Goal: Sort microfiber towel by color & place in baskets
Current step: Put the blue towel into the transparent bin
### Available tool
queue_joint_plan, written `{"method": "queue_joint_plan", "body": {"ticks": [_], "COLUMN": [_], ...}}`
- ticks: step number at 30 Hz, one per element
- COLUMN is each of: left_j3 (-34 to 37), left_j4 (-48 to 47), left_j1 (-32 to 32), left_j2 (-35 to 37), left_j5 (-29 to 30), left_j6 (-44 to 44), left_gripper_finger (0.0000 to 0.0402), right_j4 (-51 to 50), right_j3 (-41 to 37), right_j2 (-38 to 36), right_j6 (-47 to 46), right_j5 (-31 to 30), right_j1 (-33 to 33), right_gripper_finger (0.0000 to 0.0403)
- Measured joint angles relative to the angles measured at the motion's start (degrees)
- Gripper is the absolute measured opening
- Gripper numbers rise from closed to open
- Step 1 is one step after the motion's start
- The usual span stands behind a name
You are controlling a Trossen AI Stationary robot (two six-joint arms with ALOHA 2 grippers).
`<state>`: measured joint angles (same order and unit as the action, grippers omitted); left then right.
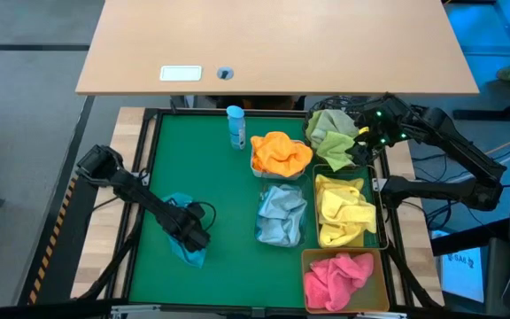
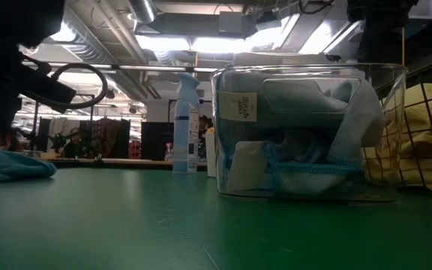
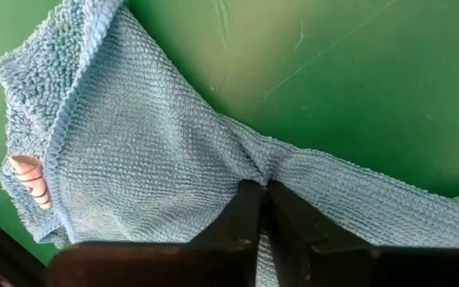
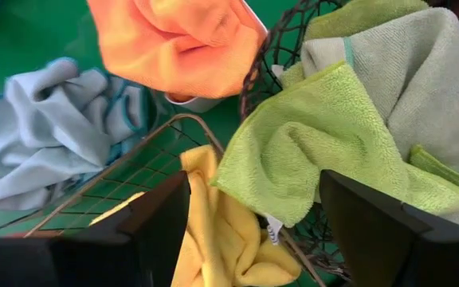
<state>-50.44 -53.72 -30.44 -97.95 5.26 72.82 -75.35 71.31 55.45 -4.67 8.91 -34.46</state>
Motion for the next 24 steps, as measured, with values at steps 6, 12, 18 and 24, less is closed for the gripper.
{"method": "queue_joint_plan", "body": {"ticks": [6, 12, 18, 24], "left_j3": [0.1, -0.8, -5.2, -12.7], "left_j4": [0.4, 0.3, 2.9, 1.1], "left_j1": [0.0, 0.1, 1.2, 2.6], "left_j2": [0.0, -0.3, -0.7, -0.7], "left_j5": [0.4, 1.8, 4.6, 4.8], "left_j6": [0.5, 0.3, -4.4, -12.8], "left_gripper_finger": [0.0005, 0.0002, 0.0000, 0.0000], "right_j4": [0.3, 7.9, 24.3, 32.4], "right_j3": [-0.6, -8.1, -22.7, -31.3], "right_j2": [-4.9, -14.5, -20.6, -22.7], "right_j6": [-2.8, -10.1, -19.0, -21.5], "right_j5": [1.7, 1.7, 1.8, -3.3], "right_j1": [0.3, 6.8, 17.0, 26.9], "right_gripper_finger": [0.0277, 0.0277, 0.0277, 0.0277]}}
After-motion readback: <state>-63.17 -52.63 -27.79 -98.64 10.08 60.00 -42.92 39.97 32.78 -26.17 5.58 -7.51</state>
